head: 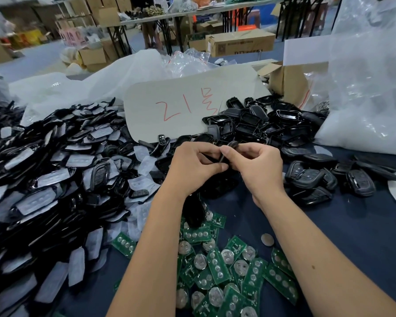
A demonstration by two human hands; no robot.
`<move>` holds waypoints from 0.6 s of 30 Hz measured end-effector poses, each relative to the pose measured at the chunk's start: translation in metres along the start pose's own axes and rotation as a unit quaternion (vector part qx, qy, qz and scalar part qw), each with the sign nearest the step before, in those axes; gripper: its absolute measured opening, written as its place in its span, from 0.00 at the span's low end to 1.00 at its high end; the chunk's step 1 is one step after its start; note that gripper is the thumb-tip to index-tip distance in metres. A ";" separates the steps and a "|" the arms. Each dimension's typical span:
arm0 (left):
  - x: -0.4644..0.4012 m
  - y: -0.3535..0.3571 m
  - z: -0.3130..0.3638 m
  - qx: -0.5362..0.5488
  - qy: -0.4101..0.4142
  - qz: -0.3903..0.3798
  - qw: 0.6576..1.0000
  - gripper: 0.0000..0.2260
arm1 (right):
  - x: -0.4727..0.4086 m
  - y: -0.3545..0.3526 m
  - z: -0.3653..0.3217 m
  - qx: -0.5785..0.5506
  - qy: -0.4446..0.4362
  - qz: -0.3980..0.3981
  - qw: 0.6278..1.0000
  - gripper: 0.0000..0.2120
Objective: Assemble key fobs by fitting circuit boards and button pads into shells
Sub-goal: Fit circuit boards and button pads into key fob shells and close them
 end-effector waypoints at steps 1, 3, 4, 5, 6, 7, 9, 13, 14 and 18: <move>0.000 0.000 0.001 -0.006 0.001 0.002 1.000 0.11 | 0.000 0.000 0.000 0.007 -0.001 0.002 1.000 0.24; -0.001 0.002 0.002 -0.011 0.003 0.005 1.000 0.11 | 0.000 0.000 0.000 0.013 0.000 0.002 1.000 0.23; -0.001 0.002 0.002 -0.014 0.002 0.010 1.000 0.12 | 0.001 -0.001 -0.001 0.012 0.002 -0.002 1.000 0.21; -0.002 0.002 0.002 -0.018 0.000 0.017 1.000 0.14 | 0.000 -0.001 0.000 0.009 0.005 -0.009 1.000 0.19; -0.003 0.003 0.001 -0.018 0.000 0.022 1.000 0.17 | -0.001 -0.002 0.000 0.001 0.007 -0.019 1.000 0.17; -0.004 0.003 -0.001 -0.016 0.000 0.026 1.000 0.19 | -0.002 -0.003 0.000 -0.008 0.008 -0.031 0.999 0.16; -0.005 0.003 -0.002 -0.015 -0.002 0.029 0.999 0.20 | -0.003 -0.005 -0.002 -0.021 -0.005 -0.068 0.997 0.14; -0.005 0.001 -0.003 -0.009 -0.001 0.029 1.000 0.19 | -0.001 -0.006 -0.011 -0.001 -0.064 -0.146 0.987 0.11; -0.005 0.000 -0.003 -0.007 -0.002 0.028 1.000 0.19 | 0.000 -0.006 -0.013 0.003 -0.074 -0.154 0.985 0.10; -0.003 0.002 -0.002 -0.001 0.000 0.013 1.000 0.19 | 0.000 -0.008 -0.015 -0.003 -0.080 -0.166 0.983 0.07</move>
Point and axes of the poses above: each hand's wrist, its own x-axis away from the middle knuckle, its own y-axis out of the palm, z = x × y, the point moved 5 cm from there along -x, towards the middle knuckle, and after that the axes turned 1 degree about -x, right-handed, at the moved point
